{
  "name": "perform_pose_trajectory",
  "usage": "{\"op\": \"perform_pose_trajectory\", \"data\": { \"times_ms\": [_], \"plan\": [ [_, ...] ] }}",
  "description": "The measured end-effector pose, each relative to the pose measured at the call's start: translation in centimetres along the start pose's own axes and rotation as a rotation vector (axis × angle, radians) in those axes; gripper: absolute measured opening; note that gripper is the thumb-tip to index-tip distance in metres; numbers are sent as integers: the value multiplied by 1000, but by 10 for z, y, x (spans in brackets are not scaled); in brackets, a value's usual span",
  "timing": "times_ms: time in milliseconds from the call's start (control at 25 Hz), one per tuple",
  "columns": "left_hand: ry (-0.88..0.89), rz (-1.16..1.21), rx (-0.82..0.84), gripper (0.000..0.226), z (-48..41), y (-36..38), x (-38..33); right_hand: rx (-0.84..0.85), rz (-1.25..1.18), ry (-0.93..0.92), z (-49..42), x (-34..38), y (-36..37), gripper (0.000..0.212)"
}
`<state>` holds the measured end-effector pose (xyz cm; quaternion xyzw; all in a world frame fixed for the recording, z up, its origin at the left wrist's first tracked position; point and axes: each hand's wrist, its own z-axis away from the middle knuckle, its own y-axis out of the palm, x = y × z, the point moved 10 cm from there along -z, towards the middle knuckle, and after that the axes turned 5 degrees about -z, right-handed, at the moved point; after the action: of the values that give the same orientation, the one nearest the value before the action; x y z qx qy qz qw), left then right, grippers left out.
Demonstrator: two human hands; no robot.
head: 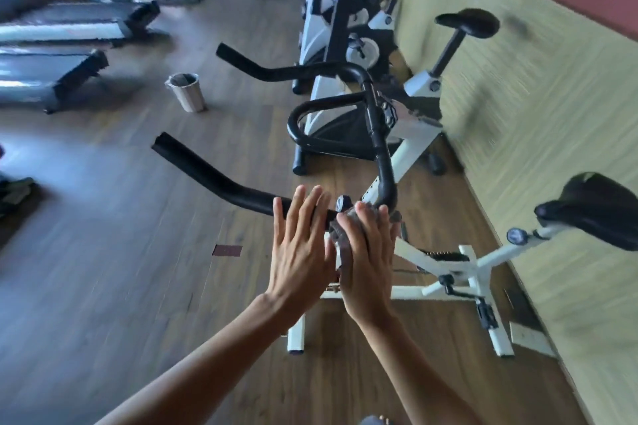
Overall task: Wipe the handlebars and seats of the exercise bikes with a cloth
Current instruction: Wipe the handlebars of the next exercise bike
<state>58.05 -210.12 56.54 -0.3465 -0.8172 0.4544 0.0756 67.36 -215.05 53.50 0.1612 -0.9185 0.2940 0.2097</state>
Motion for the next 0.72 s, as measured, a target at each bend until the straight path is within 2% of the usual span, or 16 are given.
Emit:
{"op": "perform_pose_trajectory", "data": {
  "times_ms": [240, 440, 640, 720],
  "plan": [
    [-302, -1, -52, 72, 22, 1, -17, 207, -326, -95, -15, -32, -13, 36],
    [-390, -1, -16, 80, 33, 3, -30, 283, -570, -125, -35, -57, -15, 35],
    [-429, -49, -20, 80, 33, 5, -35, 315, -656, -24, -39, -61, -12, 36],
    [-460, -48, -23, 80, 33, 6, -37, 332, -672, -87, -41, -60, -12, 37]
  ]
}}
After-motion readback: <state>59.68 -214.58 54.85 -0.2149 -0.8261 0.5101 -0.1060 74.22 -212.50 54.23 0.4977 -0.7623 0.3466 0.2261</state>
